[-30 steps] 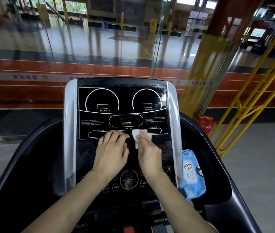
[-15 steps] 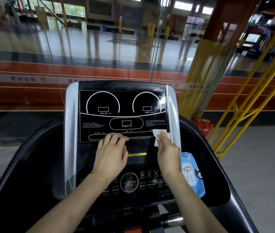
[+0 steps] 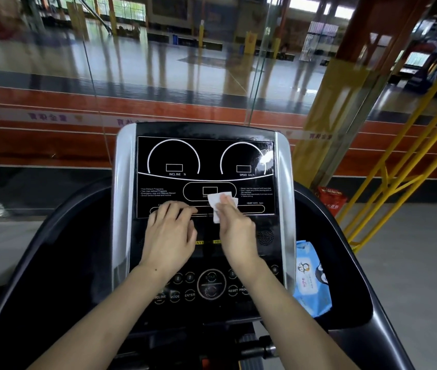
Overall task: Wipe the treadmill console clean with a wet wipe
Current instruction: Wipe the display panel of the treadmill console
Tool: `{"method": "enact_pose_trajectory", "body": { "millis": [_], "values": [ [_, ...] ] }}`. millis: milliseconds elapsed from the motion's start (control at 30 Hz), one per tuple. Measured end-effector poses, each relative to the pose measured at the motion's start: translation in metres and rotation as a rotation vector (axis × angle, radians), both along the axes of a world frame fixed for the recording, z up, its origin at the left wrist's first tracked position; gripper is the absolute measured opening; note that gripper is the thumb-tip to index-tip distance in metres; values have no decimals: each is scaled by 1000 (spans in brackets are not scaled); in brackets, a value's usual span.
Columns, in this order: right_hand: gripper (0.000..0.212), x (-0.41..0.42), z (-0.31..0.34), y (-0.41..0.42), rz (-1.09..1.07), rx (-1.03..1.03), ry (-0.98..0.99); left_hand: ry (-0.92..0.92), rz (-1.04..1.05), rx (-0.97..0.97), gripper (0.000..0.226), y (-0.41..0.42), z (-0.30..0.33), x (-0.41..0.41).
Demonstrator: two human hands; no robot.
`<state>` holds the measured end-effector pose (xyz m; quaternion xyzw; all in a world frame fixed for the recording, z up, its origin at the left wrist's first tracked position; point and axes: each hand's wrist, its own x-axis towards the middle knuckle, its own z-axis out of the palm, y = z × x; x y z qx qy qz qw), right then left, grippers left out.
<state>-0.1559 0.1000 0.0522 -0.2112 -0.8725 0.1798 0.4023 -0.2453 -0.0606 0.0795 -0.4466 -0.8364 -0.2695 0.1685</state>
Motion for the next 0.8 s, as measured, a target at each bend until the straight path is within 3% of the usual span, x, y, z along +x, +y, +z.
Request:
{"method": "enact_pose_trajectory", "body": {
  "millis": [67,167,200,233,300,433,800],
  "values": [
    [30,15,-2,18,33,29,-36,-3,2,6,33,-4,0,0],
    [59,41,-9,47,-109,-21,-137,8,-1,5,33,-11,-2,-1],
    [55,44,-8,53,-209,46,-30,10,1,4,33,-13,-2,-2],
    [46,46,-3,52,-205,-38,98,10,8,2,34,-14,-2,-4],
    [29,36,0,43,-288,16,51,8,31,-4,34,-19,0,-9],
    [14,12,1,16,-227,15,134,27,61,-5,32,-33,0,-16],
    [32,-67,-5,-71,25,153,3,12,162,-20,36,-88,-5,-44]
  ]
}}
